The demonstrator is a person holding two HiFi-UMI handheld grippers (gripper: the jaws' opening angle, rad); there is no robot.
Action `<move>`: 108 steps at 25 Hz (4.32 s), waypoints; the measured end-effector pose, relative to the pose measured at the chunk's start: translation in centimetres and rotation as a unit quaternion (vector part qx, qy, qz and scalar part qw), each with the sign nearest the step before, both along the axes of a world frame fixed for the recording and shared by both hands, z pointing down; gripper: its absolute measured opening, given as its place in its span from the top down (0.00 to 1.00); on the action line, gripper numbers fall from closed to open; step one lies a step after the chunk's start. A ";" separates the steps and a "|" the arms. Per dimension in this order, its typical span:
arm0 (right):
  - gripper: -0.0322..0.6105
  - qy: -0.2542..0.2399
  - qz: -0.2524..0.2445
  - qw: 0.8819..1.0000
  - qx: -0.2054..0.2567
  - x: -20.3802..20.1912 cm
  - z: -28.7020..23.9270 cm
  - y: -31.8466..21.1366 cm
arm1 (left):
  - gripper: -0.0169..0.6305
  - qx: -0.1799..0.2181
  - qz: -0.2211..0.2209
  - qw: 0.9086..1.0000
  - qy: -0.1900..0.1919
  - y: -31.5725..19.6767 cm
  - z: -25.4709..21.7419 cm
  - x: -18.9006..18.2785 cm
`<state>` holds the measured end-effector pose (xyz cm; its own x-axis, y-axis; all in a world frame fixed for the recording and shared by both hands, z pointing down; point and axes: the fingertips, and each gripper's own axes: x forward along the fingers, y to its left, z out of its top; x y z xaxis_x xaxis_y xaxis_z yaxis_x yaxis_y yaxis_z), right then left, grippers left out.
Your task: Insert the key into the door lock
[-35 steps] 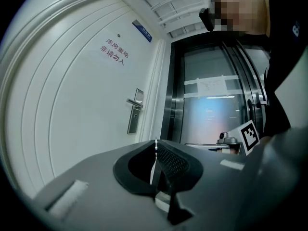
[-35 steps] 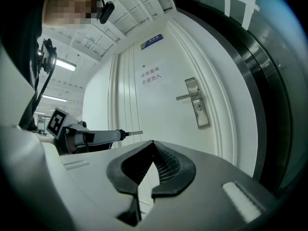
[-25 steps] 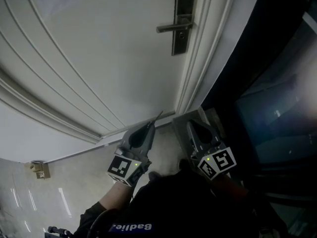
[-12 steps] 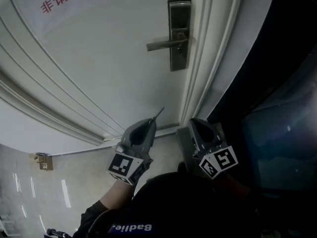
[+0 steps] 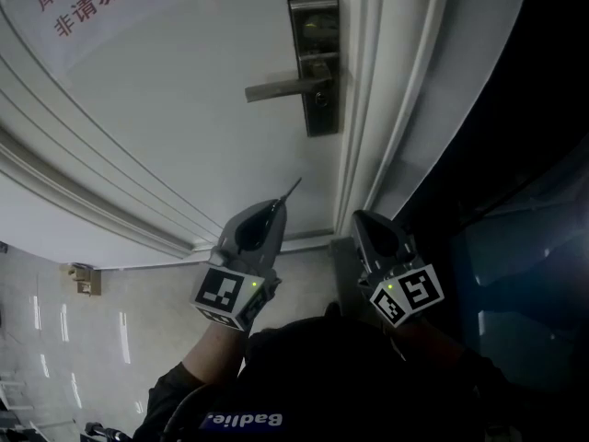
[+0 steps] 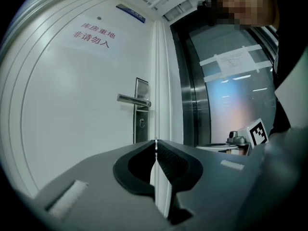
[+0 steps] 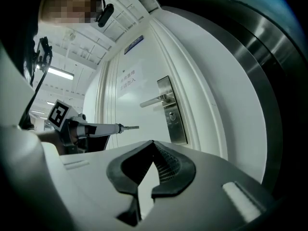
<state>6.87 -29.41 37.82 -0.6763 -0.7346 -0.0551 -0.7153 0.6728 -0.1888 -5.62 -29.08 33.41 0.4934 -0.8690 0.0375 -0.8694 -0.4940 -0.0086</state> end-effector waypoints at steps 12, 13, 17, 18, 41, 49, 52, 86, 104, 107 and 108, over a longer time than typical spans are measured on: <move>0.94 -0.004 -0.013 1.000 -0.022 0.9 1.8 -2.7 | 0.93 0.059 -0.032 0.977 -0.202 -5.0 -2.9 2.2; 0.94 -0.001 -0.016 1.000 -0.023 0.8 1.9 -2.7 | 0.93 0.065 -0.036 0.972 -0.224 -5.4 -3.1 2.3; 0.94 0.005 -0.021 0.999 -0.027 0.9 2.2 -2.6 | 0.93 0.094 -0.066 0.943 -0.313 -6.8 -3.8 2.8; 0.94 0.006 -0.022 0.999 -0.028 0.9 2.3 -2.6 | 0.93 0.102 -0.072 0.935 -0.331 -7.1 -3.9 3.0; 0.94 0.019 -0.028 0.999 -0.037 3.1 2.9 -1.5 | 0.93 0.166 -0.094 0.755 -0.627 -12.4 -2.9 6.5; 0.94 0.026 -0.028 0.998 -0.041 3.4 3.0 -1.4 | 0.93 0.163 -0.102 0.721 -0.665 -13.0 -2.4 7.0; 0.94 0.029 -0.029 0.998 -0.041 3.3 2.9 -1.3 | 0.93 0.163 -0.103 0.710 -0.677 -13.3 -2.6 7.1; 0.94 0.052 -0.014 0.997 -0.053 4.4 3.8 -0.4 | 0.93 0.115 -0.134 0.720 -0.671 -15.3 -2.9 8.0; 0.94 0.062 -0.021 0.996 -0.053 4.3 3.7 -0.5 | 0.93 0.144 -0.136 0.679 -0.707 -15.2 -3.5 7.9; 0.94 0.066 -0.023 0.996 -0.053 4.1 3.9 -0.5 | 0.93 0.147 -0.137 0.677 -0.708 -15.3 -3.6 8.0; 0.94 0.068 -0.022 0.996 -0.053 4.1 4.1 -0.6 | 0.93 0.146 -0.136 0.677 -0.709 -15.4 -3.6 8.1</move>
<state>10.98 -30.00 41.87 -0.7041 -0.7005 0.1163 -0.7092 0.6857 -0.1635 2.45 -44.45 29.83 -0.0375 -0.9930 0.1119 0.0564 -0.1139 -0.9919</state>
